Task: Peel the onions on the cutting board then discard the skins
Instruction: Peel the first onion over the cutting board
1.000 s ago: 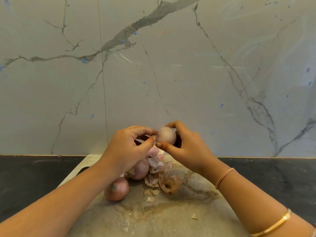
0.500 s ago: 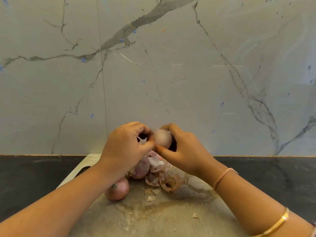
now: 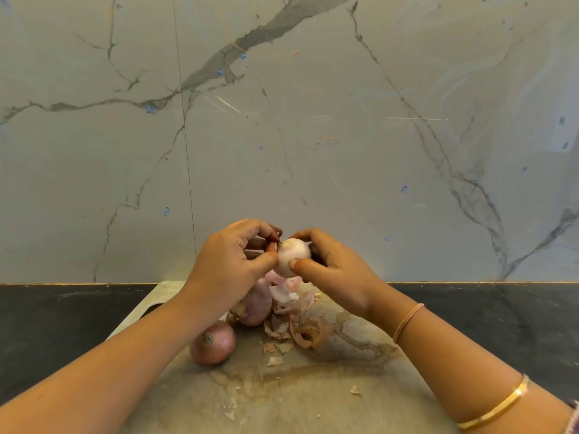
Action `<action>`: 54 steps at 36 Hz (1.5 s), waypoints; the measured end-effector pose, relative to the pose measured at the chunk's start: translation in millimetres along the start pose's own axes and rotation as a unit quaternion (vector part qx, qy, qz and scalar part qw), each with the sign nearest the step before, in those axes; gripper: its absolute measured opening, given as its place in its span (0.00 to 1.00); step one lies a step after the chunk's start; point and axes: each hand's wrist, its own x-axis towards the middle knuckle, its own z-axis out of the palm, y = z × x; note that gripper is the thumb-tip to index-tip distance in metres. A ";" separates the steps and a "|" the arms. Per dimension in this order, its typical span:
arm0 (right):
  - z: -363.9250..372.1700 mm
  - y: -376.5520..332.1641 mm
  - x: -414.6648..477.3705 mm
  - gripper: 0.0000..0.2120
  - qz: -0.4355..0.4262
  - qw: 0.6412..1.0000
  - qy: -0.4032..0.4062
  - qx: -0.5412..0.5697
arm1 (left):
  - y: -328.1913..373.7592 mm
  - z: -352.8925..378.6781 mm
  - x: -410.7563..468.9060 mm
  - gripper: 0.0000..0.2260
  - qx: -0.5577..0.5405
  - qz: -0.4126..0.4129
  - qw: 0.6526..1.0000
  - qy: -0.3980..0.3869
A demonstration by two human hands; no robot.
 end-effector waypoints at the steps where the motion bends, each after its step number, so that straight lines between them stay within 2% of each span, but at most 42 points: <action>1: 1.0 0.1 -0.5 0.14 0.005 1.000 -0.005 0.008 | -0.3 0.3 0.0 0.06 -0.015 -0.018 1.000 0.004; 6: 3.5 0.9 1.5 0.10 -0.004 0.999 0.027 0.039 | -0.4 -1.4 1.3 0.09 -0.015 -0.042 0.999 0.018; 13: 8.0 0.7 4.9 0.16 0.015 0.987 0.051 0.153 | 1.2 0.9 0.9 0.05 0.050 -0.011 0.998 0.034; 18: 13.6 0.0 1.3 0.19 -0.007 0.995 0.043 0.094 | 3.7 2.2 -0.5 0.06 0.055 -0.003 0.998 0.033; 27: 9.1 -3.2 -1.3 0.09 -0.037 0.997 0.056 0.034 | 5.4 1.8 -0.2 0.06 0.027 0.011 1.000 0.008; 29: 7.2 -2.4 -0.7 0.09 -0.032 0.998 0.051 0.035 | 6.5 1.5 -0.9 0.07 0.018 0.009 1.000 0.004; 34: 4.1 -2.3 0.2 0.16 -0.013 0.995 0.034 0.089 | 5.6 0.2 0.7 0.10 -0.030 -0.034 0.999 0.010; 38: 6.5 -2.5 -0.3 0.13 -0.018 0.994 0.023 0.108 | 5.6 -2.0 3.2 0.10 -0.069 -0.061 0.996 0.018; 44: 7.2 0.5 -1.3 0.08 -0.013 0.995 0.032 0.089 | 4.2 1.6 -1.6 0.11 -0.056 -0.064 0.996 0.034; 49: 6.8 1.6 1.4 0.14 -0.010 0.996 0.054 0.072 | 10.3 2.1 -2.4 0.14 -0.066 -0.070 0.995 0.037; 54: 7.6 2.0 2.5 0.19 -0.014 0.996 0.065 0.053 | 14.8 4.1 -2.6 0.10 -0.101 -0.102 0.989 0.029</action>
